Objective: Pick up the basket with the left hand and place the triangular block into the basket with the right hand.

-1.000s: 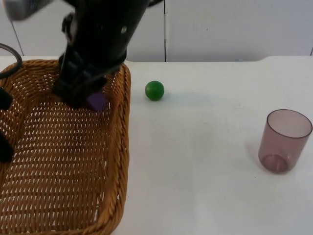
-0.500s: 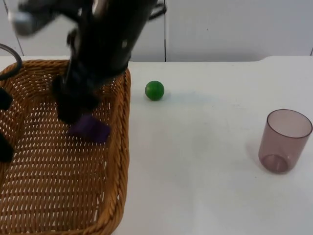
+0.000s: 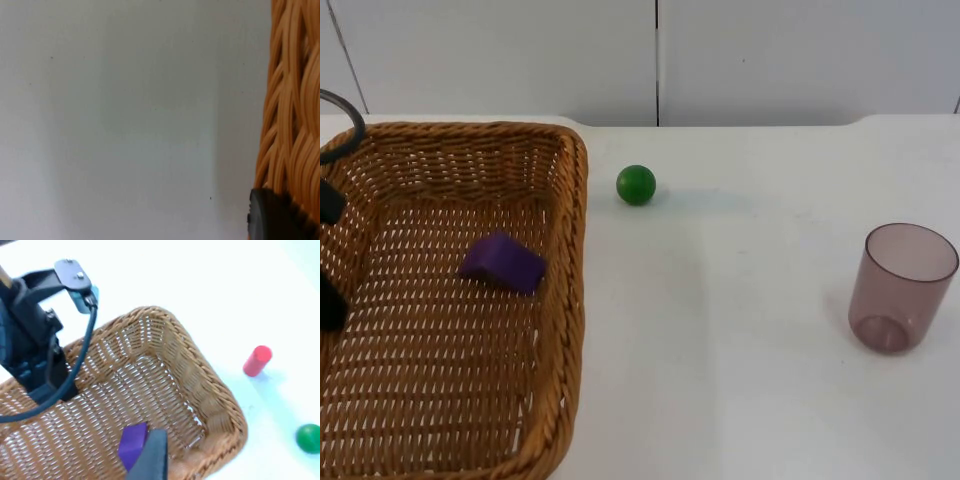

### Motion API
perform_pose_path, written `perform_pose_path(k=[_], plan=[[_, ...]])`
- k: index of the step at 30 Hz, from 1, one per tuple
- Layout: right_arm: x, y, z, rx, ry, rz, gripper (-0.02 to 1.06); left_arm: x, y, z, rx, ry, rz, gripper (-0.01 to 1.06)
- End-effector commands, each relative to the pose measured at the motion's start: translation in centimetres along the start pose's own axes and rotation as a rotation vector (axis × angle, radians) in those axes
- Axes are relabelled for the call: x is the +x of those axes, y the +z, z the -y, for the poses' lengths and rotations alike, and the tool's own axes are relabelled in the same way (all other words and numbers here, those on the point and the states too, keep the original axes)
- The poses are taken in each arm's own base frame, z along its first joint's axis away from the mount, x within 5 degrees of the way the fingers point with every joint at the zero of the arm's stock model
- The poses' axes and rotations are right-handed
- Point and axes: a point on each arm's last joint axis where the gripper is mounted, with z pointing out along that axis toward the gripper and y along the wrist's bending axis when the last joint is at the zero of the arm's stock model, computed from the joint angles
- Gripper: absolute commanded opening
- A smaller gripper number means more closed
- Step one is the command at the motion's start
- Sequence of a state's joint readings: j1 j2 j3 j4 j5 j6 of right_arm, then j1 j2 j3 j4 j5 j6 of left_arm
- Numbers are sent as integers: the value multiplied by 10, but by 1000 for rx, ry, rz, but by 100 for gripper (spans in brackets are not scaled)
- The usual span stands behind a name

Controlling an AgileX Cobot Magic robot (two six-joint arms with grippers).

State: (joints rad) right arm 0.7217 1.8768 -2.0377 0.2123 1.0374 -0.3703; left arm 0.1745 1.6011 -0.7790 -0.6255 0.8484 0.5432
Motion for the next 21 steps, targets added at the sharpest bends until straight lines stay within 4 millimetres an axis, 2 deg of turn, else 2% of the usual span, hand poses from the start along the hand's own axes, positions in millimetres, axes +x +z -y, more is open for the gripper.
perform_pose_path(k=[1, 5, 6, 7, 12, 13, 16, 17, 18, 19, 21], plan=[[2, -17, -1, 6, 11, 1, 83, 0, -3, 4, 29, -15, 17, 0], [24, -42, -6, 28, 32, 17, 83, 0, -3, 4, 30, -12, 15, 0], [34, -45, -7, 38, 40, 22, 83, 0, -3, 4, 30, -12, 15, 0], [34, -45, -7, 38, 40, 22, 83, 0, -3, 4, 30, -12, 15, 0], [83, -81, -22, 84, 72, 76, 83, 0, -3, 5, 39, -18, 13, 0], [83, -81, -22, 84, 72, 76, 83, 0, -3, 5, 39, -18, 13, 0], [105, -100, -32, 90, 72, 88, 83, 0, -3, 6, 51, -26, 13, 0], [107, -104, -33, 93, 71, 98, 83, 0, -3, 6, 53, -26, 13, 0], [114, -115, -38, 99, 67, 116, 83, 0, -1, 10, 60, -19, 10, 0], [114, -115, -38, 99, 67, 116, 83, 0, -1, 10, 60, -19, 10, 0], [121, -129, -43, 106, 62, 141, 83, 0, 3, 19, 61, 1, 7, 0]])
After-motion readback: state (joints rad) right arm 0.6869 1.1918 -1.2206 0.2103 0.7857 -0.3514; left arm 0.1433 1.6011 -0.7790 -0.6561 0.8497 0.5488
